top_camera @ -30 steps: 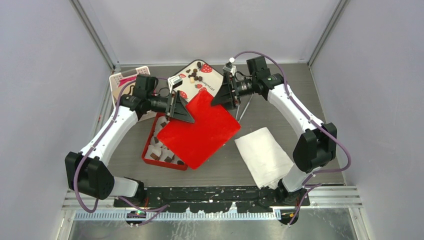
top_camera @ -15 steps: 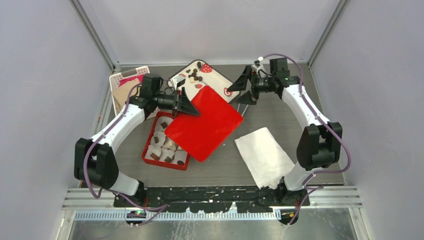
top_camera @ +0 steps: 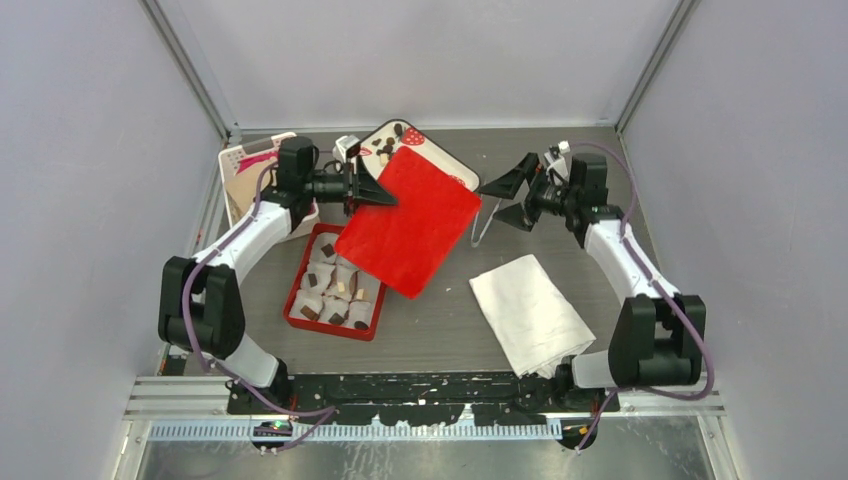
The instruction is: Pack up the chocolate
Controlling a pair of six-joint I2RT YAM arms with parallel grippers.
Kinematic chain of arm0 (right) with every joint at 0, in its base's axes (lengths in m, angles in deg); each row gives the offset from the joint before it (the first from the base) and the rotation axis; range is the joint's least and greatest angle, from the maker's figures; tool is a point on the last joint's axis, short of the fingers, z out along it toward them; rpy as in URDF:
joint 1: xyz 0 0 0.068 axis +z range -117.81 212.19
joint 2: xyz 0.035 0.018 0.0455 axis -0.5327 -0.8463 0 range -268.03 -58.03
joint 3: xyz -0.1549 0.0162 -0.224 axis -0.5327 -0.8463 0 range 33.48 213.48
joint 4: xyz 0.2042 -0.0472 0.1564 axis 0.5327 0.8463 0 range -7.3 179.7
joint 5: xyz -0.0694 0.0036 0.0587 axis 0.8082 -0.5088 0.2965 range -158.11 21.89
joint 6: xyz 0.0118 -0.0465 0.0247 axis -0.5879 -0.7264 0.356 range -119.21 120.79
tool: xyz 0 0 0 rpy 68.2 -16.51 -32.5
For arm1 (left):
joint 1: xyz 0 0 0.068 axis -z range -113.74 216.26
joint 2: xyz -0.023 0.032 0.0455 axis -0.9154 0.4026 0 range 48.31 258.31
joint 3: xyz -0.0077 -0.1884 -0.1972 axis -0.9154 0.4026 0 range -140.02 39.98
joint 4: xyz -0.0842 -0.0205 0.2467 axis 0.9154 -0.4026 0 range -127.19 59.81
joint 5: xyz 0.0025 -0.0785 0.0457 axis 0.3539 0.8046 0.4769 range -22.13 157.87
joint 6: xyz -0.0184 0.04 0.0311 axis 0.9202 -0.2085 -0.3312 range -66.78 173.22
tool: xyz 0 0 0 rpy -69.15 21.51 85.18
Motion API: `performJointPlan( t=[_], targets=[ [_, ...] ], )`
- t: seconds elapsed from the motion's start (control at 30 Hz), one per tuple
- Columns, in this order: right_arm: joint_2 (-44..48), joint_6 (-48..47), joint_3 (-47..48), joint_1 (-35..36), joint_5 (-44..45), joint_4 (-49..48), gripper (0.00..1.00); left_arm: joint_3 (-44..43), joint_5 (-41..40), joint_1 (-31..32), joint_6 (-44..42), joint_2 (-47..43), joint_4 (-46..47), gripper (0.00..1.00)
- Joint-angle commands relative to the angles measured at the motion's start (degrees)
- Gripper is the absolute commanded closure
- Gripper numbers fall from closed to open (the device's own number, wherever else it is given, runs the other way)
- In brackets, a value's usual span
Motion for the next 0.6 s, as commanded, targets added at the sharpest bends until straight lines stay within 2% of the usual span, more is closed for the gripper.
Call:
performJointPlan(
  t=[0.0,0.03,0.23,0.37,0.43,0.57],
  targets=[
    [6.81,12.40,-12.42,2.77,2.97,-32.39,0.00,-2.99,1.39,-1.37,8.62,0.60,11.36,1.00],
    [6.88,13.05,-14.27,4.17,3.95,-37.06,0.00,-3.53,1.40,-1.61,9.30,0.92,11.57,1.00],
    [3.50,10.13,-14.21,15.74,6.11,-43.93,0.00,-4.79,1.52,-2.21,12.41,2.05,13.87,1.00],
    [-0.83,12.98,-13.71,18.71,8.87,-50.39,0.01,-4.36,1.56,-2.46,13.52,1.89,14.97,1.00],
    [-3.41,17.75,-14.36,19.25,9.94,-58.04,0.04,-4.28,1.31,-2.66,13.78,1.79,15.08,1.00],
    [-7.63,29.45,-15.86,20.03,11.42,-76.73,0.22,-4.80,1.03,-3.73,14.38,2.22,14.80,1.00]
  ],
)
